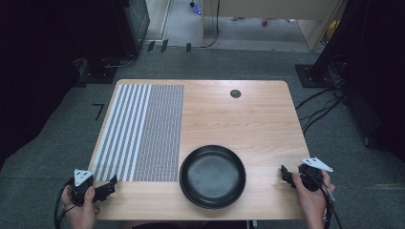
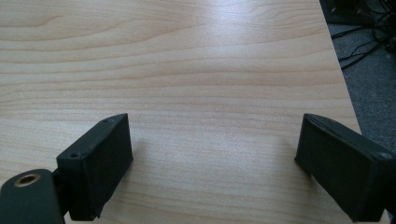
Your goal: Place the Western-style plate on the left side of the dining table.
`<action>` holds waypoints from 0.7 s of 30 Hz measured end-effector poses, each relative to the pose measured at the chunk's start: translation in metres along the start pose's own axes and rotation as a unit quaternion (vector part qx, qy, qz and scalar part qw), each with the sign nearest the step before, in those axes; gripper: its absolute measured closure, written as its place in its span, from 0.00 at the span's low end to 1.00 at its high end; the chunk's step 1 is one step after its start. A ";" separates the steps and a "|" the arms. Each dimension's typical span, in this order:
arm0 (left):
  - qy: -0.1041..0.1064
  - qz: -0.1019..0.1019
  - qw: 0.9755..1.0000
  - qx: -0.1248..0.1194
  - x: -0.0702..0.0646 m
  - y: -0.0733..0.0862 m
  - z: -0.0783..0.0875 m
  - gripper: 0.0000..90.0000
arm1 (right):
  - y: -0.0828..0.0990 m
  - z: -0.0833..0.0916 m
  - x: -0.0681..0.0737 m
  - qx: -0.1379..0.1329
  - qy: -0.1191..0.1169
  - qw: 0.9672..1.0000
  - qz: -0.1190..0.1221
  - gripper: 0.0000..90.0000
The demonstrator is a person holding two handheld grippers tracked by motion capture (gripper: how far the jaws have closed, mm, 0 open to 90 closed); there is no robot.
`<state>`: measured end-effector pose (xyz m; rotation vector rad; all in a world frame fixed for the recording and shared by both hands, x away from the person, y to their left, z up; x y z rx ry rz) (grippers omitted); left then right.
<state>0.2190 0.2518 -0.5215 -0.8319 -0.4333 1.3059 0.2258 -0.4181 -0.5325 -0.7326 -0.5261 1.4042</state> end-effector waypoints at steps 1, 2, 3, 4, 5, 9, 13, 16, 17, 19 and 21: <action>-0.002 0.000 1.000 -0.001 0.000 -0.001 0.001 0.12 | 0.000 0.000 0.000 0.000 0.000 1.000 0.000 0.11; -0.001 0.003 1.000 -0.003 0.001 -0.001 0.002 0.12 | 0.000 0.000 0.000 0.000 0.000 1.000 0.000 0.11; 0.003 0.012 1.000 -0.007 0.001 -0.002 0.003 0.12 | 0.000 0.000 0.000 0.000 0.000 1.000 0.000 0.11; 0.023 0.033 0.999 -0.014 0.002 -0.005 0.006 0.12 | 0.000 0.000 0.000 0.000 0.000 1.000 0.000 0.11; 0.035 0.043 0.998 -0.022 0.001 -0.007 0.009 0.12 | 0.000 0.000 0.000 0.000 0.000 1.000 0.000 0.11; 0.044 0.040 0.998 -0.037 -0.008 -0.018 0.016 0.12 | 0.000 0.000 0.000 0.000 0.000 1.000 0.000 0.11; 0.049 0.030 0.997 -0.044 -0.018 -0.033 0.016 0.12 | 0.000 0.000 0.000 0.001 0.000 1.000 0.000 0.11; 0.057 0.022 0.997 -0.054 -0.030 -0.047 0.015 0.12 | 0.000 0.000 0.001 -0.001 0.003 1.000 0.002 0.11; 0.060 0.023 0.996 -0.058 -0.034 -0.050 0.015 0.12 | 0.000 0.000 0.001 -0.001 0.003 1.000 0.002 0.11; 0.081 0.028 0.994 -0.069 -0.043 -0.059 0.015 0.12 | 0.000 0.000 0.000 0.001 0.001 1.000 0.000 0.10; 0.086 0.026 0.993 -0.073 -0.049 -0.063 0.015 0.12 | 0.000 0.000 0.000 0.001 0.001 1.000 0.000 0.10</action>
Point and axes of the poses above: each handheld gripper's, and its own axes: z roughly backward along the jaws, y roughly out of its underside, x roughly to its left, the point moved 1 cm from there along -z, roughly forward along the jaws, and after that the axes turned 10 degrees about y, right-handed, at the moved point
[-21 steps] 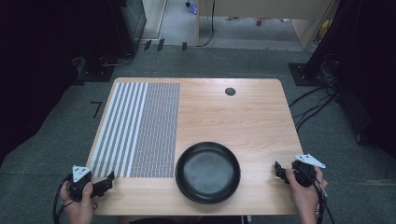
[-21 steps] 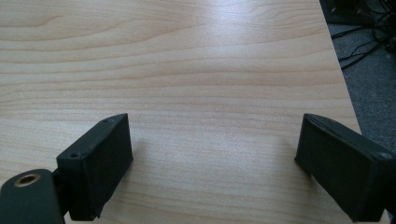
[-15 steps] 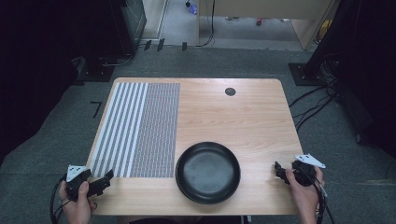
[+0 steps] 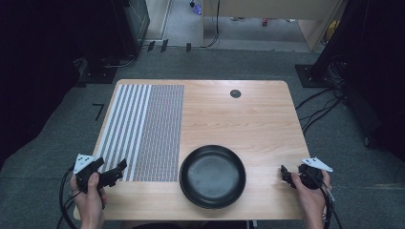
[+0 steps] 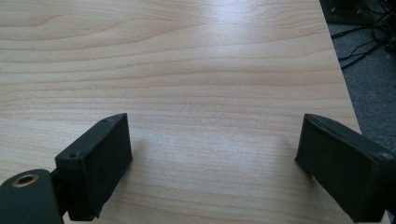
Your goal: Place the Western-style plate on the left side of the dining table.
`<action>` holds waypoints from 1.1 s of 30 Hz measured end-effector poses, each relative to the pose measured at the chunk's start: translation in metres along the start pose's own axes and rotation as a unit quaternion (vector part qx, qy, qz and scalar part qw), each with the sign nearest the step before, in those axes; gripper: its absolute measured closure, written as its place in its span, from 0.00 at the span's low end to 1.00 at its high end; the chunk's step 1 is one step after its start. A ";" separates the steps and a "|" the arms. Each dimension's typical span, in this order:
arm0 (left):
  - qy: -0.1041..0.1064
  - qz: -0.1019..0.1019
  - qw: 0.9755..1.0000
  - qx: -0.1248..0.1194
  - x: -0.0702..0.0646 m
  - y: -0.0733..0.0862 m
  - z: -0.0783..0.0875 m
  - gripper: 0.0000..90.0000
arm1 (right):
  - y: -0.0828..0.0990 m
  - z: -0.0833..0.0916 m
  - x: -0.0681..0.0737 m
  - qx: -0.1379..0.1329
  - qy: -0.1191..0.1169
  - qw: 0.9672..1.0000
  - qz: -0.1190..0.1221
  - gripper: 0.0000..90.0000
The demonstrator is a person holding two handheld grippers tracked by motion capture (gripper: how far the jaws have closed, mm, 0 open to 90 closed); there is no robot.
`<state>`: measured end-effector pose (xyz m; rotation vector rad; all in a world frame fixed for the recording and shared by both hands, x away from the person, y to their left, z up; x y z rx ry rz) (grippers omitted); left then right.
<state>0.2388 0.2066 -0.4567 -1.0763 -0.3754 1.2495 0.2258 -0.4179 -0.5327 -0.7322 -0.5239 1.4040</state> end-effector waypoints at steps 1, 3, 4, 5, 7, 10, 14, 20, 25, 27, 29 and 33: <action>0.008 -0.004 1.000 -0.003 -0.008 -0.005 -0.003 0.12 | 0.000 0.000 0.000 0.000 0.000 1.000 0.000 0.10; 0.016 -0.008 1.000 -0.007 -0.017 -0.008 -0.005 0.12 | 0.000 0.000 0.000 0.000 0.000 1.000 0.000 0.10; 0.021 -0.010 1.000 -0.009 -0.020 -0.009 -0.006 0.12 | 0.000 0.000 0.000 0.000 0.000 1.000 0.000 0.10; 0.024 -0.010 1.000 -0.009 -0.021 -0.009 -0.007 0.12 | 0.000 0.000 0.000 0.000 0.000 1.000 0.000 0.10; 0.031 -0.012 0.999 -0.006 -0.025 -0.009 -0.009 0.12 | 0.000 0.000 0.000 0.000 0.000 1.000 0.000 0.10; 0.037 -0.013 0.999 -0.009 -0.028 -0.009 -0.010 0.12 | 0.000 0.000 0.000 -0.001 0.000 1.000 0.000 0.10; 0.047 -0.017 0.999 0.003 -0.032 -0.004 -0.015 0.12 | 0.000 0.000 0.000 -0.001 0.000 1.000 0.000 0.10; 0.064 -0.026 0.997 0.023 -0.047 0.002 -0.029 0.12 | 0.000 0.000 0.000 0.000 0.000 1.000 0.000 0.10; 0.077 -0.040 0.996 0.030 -0.059 0.002 -0.036 0.12 | 0.000 0.000 0.000 0.000 0.000 1.000 0.000 0.10; 0.081 -0.045 0.995 0.034 -0.063 0.003 -0.039 0.12 | 0.000 0.000 0.000 0.000 0.000 1.000 0.000 0.10; 0.087 -0.045 0.994 0.039 -0.068 0.006 -0.044 0.12 | -0.001 0.000 0.000 0.000 0.001 1.000 -0.001 0.10; 0.099 -0.054 0.992 0.051 -0.079 0.011 -0.051 0.12 | -0.003 0.002 0.002 -0.003 0.007 1.000 -0.013 0.15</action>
Point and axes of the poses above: each handheld gripper's, and its own axes: z roughly backward along the jaws, y roughly out of its underside, x roughly to its left, the point moved 1 cm from there along -z, roughly forward along the jaws, and after that the axes turned 10 degrees about y, right-handed, at the moved point
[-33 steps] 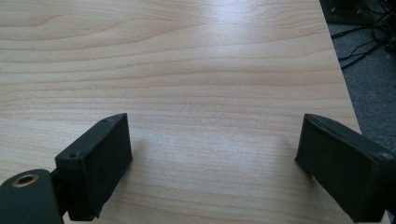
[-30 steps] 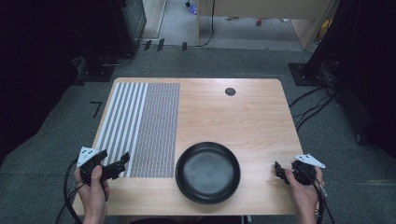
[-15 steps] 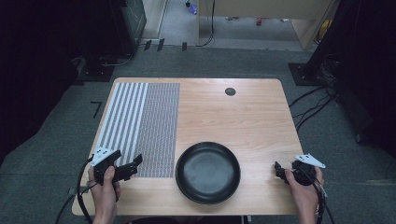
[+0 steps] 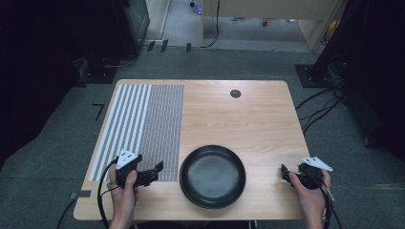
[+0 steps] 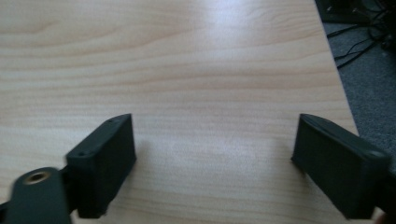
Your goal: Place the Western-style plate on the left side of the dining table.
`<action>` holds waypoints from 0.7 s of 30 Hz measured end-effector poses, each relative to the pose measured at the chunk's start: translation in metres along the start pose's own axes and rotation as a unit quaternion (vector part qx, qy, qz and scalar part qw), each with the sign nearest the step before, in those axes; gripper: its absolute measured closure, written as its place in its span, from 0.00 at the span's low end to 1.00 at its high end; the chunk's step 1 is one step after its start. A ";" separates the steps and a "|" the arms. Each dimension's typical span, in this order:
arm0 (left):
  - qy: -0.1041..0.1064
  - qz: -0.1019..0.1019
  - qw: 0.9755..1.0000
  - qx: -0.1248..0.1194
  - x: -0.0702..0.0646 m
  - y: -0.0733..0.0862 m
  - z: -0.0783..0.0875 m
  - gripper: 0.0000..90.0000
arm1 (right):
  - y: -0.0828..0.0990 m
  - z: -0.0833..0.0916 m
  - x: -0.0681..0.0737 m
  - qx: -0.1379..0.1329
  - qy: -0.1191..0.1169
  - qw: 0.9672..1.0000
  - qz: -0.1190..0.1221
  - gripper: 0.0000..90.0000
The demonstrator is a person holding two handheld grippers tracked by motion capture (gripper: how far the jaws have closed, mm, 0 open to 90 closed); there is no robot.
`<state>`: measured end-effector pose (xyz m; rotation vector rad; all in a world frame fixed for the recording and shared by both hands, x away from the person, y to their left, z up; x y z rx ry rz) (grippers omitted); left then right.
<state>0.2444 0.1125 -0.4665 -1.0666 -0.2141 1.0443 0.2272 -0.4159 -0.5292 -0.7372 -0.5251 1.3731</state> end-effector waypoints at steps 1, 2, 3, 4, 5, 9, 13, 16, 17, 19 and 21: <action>0.003 -0.002 1.000 0.001 -0.002 0.000 -0.001 0.12 | -0.002 0.002 0.001 -0.004 -0.006 1.000 -0.004 0.15; 0.004 -0.004 1.000 0.002 -0.004 0.000 -0.002 0.12 | -0.003 0.004 0.001 -0.007 -0.011 1.000 -0.011 0.15; 0.006 -0.004 1.000 0.002 -0.005 0.000 -0.003 0.12 | -0.005 0.007 0.002 -0.012 -0.016 1.000 -0.016 0.15; 0.008 -0.004 1.000 0.003 -0.007 0.000 -0.004 0.12 | -0.008 0.009 0.003 -0.017 -0.021 0.999 -0.024 0.15; 0.008 -0.006 1.000 0.004 -0.009 0.000 -0.005 0.12 | -0.010 0.012 0.004 -0.022 -0.027 0.999 -0.031 0.15; 0.014 -0.011 1.000 0.010 -0.015 0.001 -0.010 0.12 | -0.019 0.025 0.011 -0.038 -0.045 0.997 -0.048 0.16; 0.015 -0.015 1.000 0.016 -0.018 0.002 -0.013 0.12 | -0.025 0.033 0.022 -0.040 -0.055 0.997 -0.044 0.16; 0.016 -0.015 1.000 0.018 -0.020 0.002 -0.015 0.13 | -0.028 0.037 0.031 -0.040 -0.062 0.997 -0.038 0.16; 0.016 -0.016 1.000 0.019 -0.021 0.002 -0.015 0.13 | -0.029 0.038 0.035 -0.040 -0.066 0.996 -0.038 0.16; 0.017 -0.017 0.999 0.021 -0.022 0.002 -0.017 0.13 | -0.030 0.041 0.040 -0.041 -0.072 0.996 -0.036 0.16; 0.018 -0.018 0.999 0.021 -0.023 0.002 -0.018 0.13 | -0.032 0.043 0.046 -0.044 -0.077 0.995 -0.037 0.17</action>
Point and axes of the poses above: each handheld gripper's, and its own axes: z roughly backward along the jaws, y roughly out of its underside, x roughly to its left, the point moved 1 cm from there along -z, roughly forward along the jaws, and after that the axes turned 10 degrees about y, right-handed, at the moved point
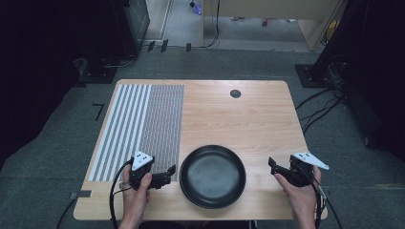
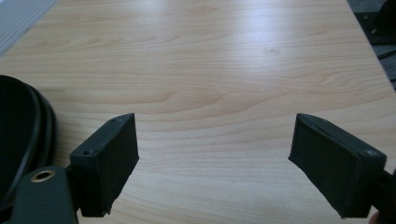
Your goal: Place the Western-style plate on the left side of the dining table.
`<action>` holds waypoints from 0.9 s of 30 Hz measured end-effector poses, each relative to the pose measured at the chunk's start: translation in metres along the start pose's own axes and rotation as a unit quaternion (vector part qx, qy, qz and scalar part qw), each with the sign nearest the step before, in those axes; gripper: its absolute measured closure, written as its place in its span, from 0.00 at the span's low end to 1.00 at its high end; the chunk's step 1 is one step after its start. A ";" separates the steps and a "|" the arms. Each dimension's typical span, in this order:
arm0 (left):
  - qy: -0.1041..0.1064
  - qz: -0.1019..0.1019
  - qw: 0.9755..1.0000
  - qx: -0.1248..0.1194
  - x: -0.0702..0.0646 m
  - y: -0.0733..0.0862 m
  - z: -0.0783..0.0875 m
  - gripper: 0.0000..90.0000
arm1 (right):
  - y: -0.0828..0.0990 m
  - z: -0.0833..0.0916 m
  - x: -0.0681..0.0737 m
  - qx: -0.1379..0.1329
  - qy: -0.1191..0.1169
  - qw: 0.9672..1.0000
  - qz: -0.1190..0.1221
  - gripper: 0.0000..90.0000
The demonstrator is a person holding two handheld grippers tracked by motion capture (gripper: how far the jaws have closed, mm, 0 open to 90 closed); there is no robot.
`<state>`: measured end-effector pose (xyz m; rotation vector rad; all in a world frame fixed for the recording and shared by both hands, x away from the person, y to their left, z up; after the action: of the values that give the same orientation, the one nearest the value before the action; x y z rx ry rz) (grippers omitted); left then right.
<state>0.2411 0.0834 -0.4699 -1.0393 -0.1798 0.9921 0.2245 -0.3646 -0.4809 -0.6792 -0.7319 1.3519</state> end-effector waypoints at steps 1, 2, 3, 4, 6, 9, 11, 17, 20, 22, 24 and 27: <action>0.000 -0.001 1.000 0.001 -0.001 0.000 0.000 0.13 | -0.001 0.001 0.003 -0.002 -0.004 1.000 0.001 0.17; 0.001 -0.001 1.000 0.001 -0.001 0.000 -0.001 0.13 | -0.001 0.001 0.006 -0.004 -0.006 1.000 0.002 0.18; 0.003 -0.001 1.000 0.001 -0.002 0.000 -0.002 0.13 | -0.002 0.002 0.009 -0.005 -0.007 1.000 0.003 0.18; 0.004 -0.001 1.000 0.001 -0.003 0.000 -0.002 0.13 | -0.002 0.003 0.011 -0.007 -0.009 1.000 0.003 0.19; 0.006 -0.004 1.000 0.002 -0.004 0.000 -0.003 0.13 | -0.003 0.005 0.015 -0.012 -0.011 1.000 0.005 0.21; 0.010 -0.006 1.000 0.003 -0.007 0.000 -0.005 0.13 | -0.004 0.008 0.023 -0.020 -0.015 1.000 0.010 0.24; 0.012 -0.008 1.000 0.003 -0.008 0.000 -0.006 0.13 | -0.005 0.009 0.026 -0.022 -0.016 1.000 0.013 0.27; 0.021 -0.016 1.000 0.007 -0.015 0.001 -0.009 0.13 | -0.004 0.013 0.036 -0.029 -0.031 0.999 0.014 0.44; 0.029 -0.018 0.999 0.010 -0.019 0.002 -0.012 0.13 | -0.004 0.015 0.039 -0.037 -0.041 0.998 0.013 0.51; 0.031 -0.019 0.999 0.013 -0.022 0.002 -0.014 0.14 | -0.004 0.016 0.042 -0.038 -0.046 0.998 0.013 0.53; 0.029 -0.018 0.999 0.013 -0.025 0.003 -0.015 0.15 | -0.003 0.016 0.045 -0.037 -0.054 0.998 0.012 0.55; 0.037 -0.016 0.999 0.014 -0.029 0.003 -0.017 0.16 | 0.000 0.013 0.051 -0.004 -0.075 0.997 0.015 0.59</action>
<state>0.2318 0.0511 -0.4728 -1.0433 -0.1208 0.9232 0.2180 -0.3135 -0.4694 -0.6014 -0.8501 1.4383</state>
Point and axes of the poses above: each handheld gripper's, and its own axes: z roughly backward along the jaws, y roughly out of its underside, x roughly to its left, the point moved 1 cm from there along -z, roughly forward along the jaws, and after that the axes turned 10 degrees about y, right-handed, at the moved point
